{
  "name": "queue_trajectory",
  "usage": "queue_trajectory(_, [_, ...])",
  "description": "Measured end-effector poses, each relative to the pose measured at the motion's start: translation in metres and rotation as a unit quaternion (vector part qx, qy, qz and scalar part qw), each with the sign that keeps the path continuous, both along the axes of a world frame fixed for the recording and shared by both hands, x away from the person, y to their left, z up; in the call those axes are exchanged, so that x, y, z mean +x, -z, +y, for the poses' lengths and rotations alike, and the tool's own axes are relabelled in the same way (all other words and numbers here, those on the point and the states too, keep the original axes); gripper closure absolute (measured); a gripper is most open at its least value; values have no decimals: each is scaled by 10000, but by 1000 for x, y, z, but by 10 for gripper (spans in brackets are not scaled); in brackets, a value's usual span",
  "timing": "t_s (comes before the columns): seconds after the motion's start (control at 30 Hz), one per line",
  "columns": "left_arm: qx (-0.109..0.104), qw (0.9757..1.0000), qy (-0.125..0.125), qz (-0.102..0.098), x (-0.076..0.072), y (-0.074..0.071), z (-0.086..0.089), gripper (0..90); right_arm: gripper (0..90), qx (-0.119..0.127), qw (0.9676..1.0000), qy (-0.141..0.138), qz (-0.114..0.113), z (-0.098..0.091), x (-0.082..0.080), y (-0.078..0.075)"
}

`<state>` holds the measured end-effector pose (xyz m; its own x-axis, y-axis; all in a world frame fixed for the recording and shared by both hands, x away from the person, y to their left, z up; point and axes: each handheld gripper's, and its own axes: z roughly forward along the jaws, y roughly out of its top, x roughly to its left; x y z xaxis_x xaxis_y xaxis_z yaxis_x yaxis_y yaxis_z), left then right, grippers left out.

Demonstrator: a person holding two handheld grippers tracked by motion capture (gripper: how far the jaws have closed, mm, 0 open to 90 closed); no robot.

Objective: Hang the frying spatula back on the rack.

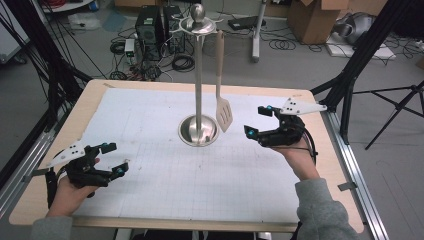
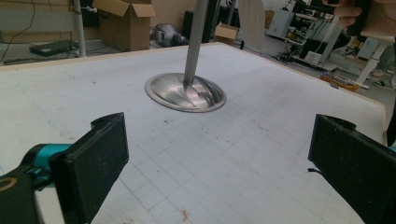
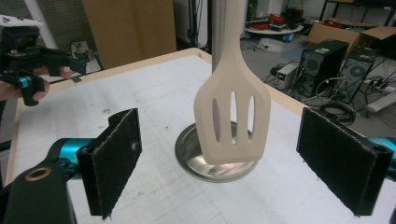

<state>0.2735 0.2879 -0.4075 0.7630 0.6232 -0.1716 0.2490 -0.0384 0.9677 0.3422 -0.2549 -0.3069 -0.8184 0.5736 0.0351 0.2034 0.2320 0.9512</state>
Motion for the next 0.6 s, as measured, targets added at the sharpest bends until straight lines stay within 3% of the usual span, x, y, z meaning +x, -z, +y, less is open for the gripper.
queue_trajectory(0.6, [-30,9999,-104,18,-3,1,4,55,114,123,9993,273,217,-26,-13,41])
